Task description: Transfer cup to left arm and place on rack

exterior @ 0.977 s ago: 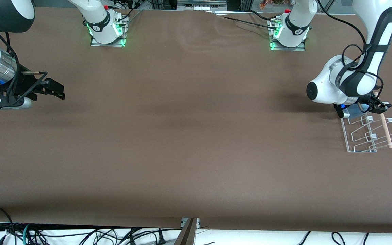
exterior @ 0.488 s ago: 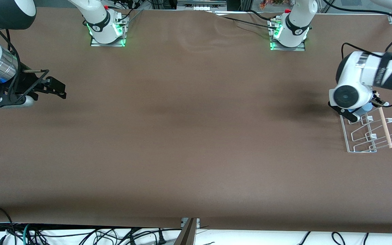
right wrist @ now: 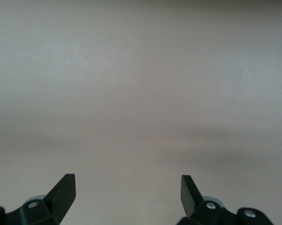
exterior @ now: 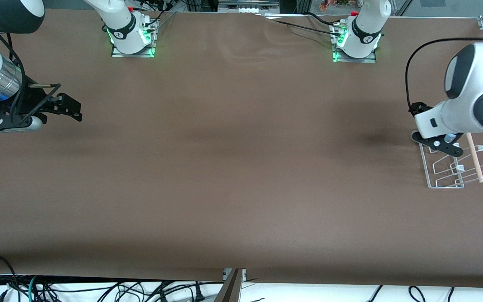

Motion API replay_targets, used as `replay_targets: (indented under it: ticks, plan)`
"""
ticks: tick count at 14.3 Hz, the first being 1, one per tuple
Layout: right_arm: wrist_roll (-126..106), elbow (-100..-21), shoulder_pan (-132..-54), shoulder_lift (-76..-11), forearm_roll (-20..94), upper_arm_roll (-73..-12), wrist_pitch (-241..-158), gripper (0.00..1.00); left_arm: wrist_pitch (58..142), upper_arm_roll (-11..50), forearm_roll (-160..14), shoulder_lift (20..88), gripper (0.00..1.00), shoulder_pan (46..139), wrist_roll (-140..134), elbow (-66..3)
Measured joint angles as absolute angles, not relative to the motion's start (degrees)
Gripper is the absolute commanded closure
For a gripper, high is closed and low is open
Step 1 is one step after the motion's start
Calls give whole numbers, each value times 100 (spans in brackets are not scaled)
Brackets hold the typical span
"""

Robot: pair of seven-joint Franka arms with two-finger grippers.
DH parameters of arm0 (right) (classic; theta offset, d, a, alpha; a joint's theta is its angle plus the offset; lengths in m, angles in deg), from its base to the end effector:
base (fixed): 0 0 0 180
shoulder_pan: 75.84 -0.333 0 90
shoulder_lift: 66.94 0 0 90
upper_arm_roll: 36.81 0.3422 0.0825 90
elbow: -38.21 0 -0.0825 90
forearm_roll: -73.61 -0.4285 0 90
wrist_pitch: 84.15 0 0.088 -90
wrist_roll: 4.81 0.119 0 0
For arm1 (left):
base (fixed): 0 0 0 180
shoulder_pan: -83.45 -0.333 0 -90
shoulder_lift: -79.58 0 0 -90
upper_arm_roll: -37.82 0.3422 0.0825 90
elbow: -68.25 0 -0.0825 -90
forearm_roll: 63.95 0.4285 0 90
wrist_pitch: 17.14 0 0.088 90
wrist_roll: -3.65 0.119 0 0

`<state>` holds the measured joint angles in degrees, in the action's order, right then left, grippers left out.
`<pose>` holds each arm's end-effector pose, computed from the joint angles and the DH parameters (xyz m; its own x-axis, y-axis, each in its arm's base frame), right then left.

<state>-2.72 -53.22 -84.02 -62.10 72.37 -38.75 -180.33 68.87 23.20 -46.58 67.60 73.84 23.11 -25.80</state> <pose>0.6297 0.0720 0.5831 0.9975 0.0702 -0.0022 0.0701 -0.9974 -0.0186 0.6305 -0.0069 0.4771 0.8329 -0.3891 -0.3936 -0.4636 -0.8789 -0.1123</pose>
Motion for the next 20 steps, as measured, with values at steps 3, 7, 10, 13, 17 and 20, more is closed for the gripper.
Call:
replay_targets:
  ticks: [3,7,10,13,17,20]
  plan:
    - [-273,-5322,-8402,-6208,7237,-3875,-18032,1,6852,2316,-4754,6698,0,7551,2152,-1749]
    - [-273,-5322,-8403,-6208,7237,-3875,-18032,1,6832,2364,-5753,6541,0,7508,1358,-1080]
    - [-273,-5322,-8403,-6207,7237,-3876,-18032,1,6873,2386,-6110,6425,0,7451,750,-1032]
    - [-273,-5322,-8403,-6205,7240,-3877,-18033,1,7116,2389,-6114,6404,0,7478,538,-997]
    - [-273,-5322,-8402,-6160,7249,-3893,-18034,1,7576,2819,-6114,6789,0,7792,469,-1454]
    - [-273,-5322,-8403,-6127,7251,-3893,-18036,1,8008,3122,-6121,7609,0,7981,442,-2595]
